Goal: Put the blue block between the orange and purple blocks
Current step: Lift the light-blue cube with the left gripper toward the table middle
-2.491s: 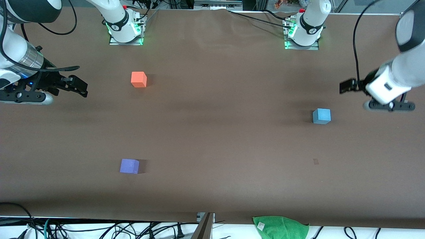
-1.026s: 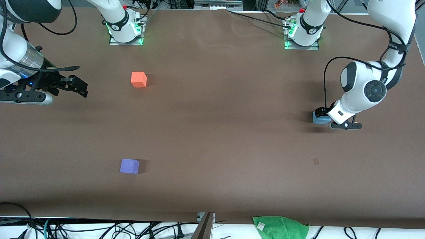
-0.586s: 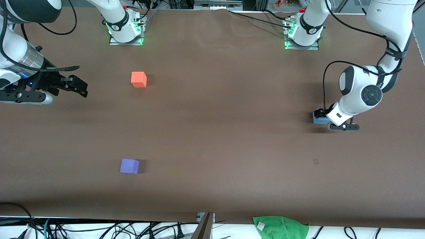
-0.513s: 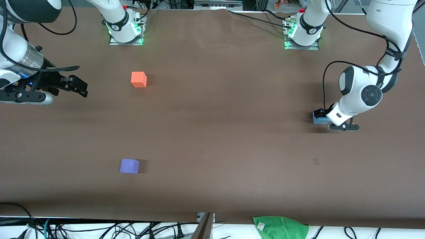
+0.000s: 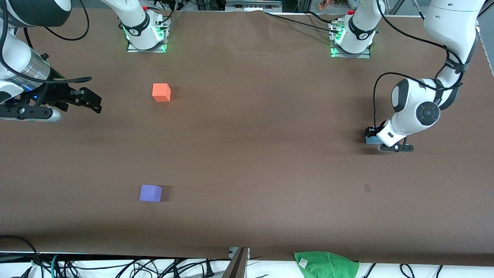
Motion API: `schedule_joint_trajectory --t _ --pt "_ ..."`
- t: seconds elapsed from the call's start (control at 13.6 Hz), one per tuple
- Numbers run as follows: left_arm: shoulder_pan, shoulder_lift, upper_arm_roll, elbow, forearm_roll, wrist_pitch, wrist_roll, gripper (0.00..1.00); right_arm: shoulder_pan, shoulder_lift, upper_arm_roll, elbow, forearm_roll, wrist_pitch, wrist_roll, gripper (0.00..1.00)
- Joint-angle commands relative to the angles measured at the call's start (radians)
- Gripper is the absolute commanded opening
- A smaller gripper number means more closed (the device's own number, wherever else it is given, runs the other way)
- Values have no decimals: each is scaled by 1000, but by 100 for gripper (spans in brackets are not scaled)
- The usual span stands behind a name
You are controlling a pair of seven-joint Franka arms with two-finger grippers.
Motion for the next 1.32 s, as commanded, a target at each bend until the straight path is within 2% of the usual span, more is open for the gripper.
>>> schedule_joint_trajectory --t 0.0,0.15,0.44,0.59,0.95,1.1,1.25 --pt "5 7 -13 16 4 -13 -7 17 -3 -6 -2 -2 19 -7 -12 100" --pt "1 -14 -16 60 3 -94 -7 14 -3 -6 -2 -2 19 -5 -12 100" --pt "-5 -37 -93 284 -61 -446 -21 15 -3 -6 -2 -2 19 -2 -12 100" --pt "-10 -36 -148 390 -89 -586 -70 12 -3 -7 -2 -2 19 -5 -12 100" --pt "-33 -13 -347 429 -166 -584 -183 14 -3 -6 -1 -2 19 -1 -12 100" --pt "-138 5 -357 444 -164 -552 -344 18 -3 -7 -2 -2 19 -1 -12 100" --pt "-244 65 -357 500 -163 -503 -394 20 -3 -6 -2 -2 19 -1 -12 100"
